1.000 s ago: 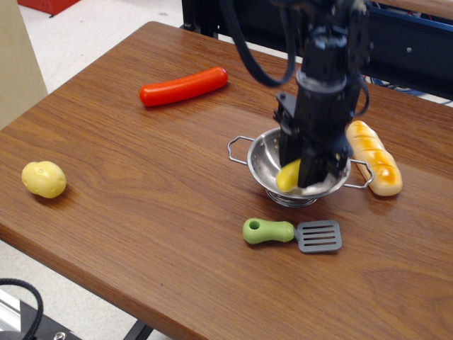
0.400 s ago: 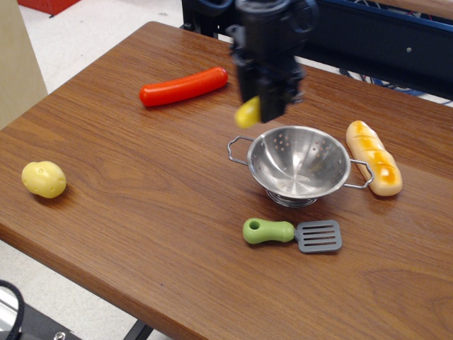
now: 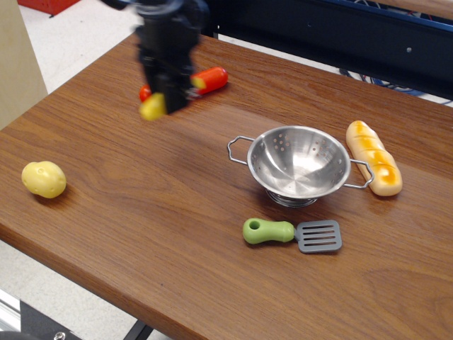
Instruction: Take banana out of colander
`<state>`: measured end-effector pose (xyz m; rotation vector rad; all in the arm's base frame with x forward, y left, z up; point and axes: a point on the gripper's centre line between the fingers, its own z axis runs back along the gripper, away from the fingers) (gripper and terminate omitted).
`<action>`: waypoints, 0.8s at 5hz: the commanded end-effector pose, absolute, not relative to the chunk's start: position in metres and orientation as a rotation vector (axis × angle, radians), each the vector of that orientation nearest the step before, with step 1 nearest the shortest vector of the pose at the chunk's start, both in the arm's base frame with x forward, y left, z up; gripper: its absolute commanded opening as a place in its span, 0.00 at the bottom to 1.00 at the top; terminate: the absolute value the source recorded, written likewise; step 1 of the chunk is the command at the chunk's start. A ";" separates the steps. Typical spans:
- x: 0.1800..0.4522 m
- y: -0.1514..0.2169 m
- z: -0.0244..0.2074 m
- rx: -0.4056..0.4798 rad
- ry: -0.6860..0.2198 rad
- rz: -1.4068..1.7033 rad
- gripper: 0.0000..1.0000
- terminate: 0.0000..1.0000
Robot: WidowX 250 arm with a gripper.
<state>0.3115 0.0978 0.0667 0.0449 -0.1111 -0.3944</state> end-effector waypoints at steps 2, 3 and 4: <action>0.309 0.128 0.030 0.190 -0.142 -0.421 0.00 0.00; 0.309 0.128 0.028 0.196 -0.156 -0.369 0.00 0.00; 0.309 0.127 0.040 0.158 -0.153 -0.341 1.00 0.00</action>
